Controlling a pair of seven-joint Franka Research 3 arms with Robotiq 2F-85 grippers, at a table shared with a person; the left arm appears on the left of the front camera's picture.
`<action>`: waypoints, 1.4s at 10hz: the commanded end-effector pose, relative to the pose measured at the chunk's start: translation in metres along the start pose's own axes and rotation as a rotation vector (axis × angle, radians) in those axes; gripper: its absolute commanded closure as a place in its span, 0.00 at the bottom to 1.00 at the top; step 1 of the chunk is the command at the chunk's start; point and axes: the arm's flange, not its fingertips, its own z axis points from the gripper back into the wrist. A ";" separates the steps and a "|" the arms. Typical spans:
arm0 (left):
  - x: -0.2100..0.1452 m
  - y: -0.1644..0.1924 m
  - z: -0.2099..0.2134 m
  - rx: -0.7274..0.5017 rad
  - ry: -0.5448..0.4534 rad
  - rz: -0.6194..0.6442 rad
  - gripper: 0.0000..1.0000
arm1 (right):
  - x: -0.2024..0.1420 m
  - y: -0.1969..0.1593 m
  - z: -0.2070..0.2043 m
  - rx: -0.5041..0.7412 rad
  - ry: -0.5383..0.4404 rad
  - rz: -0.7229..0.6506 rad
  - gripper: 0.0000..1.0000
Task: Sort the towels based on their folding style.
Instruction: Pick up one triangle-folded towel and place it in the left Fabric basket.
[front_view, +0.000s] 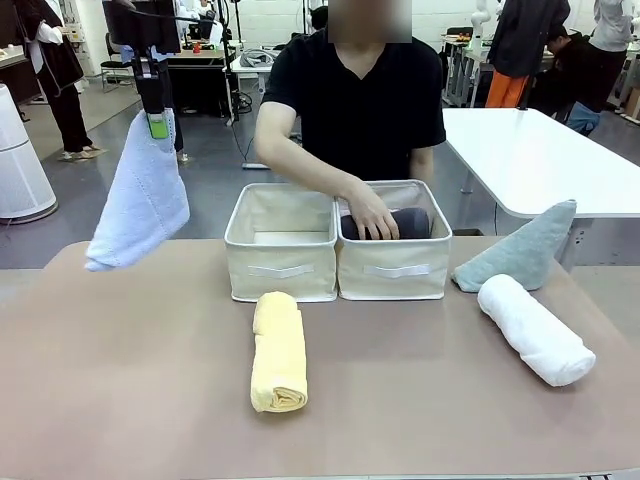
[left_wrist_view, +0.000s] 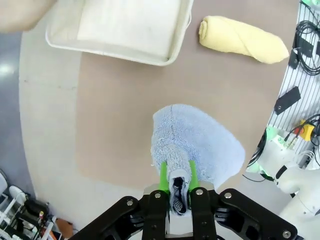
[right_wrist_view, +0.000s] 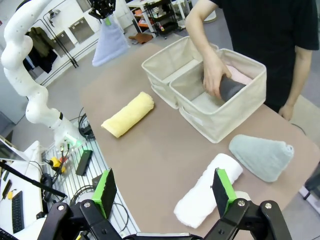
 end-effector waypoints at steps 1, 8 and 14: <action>-0.008 -0.010 0.011 0.043 -0.012 0.035 0.85 | -0.001 -0.001 -0.001 0.000 -0.009 0.010 0.00; 0.064 -0.027 0.042 0.203 -0.010 -0.238 0.85 | -0.001 -0.001 -0.001 0.000 -0.009 0.010 0.00; 0.208 -0.045 0.026 0.371 -0.072 -0.607 0.85 | -0.001 -0.001 -0.001 0.000 -0.009 0.010 0.00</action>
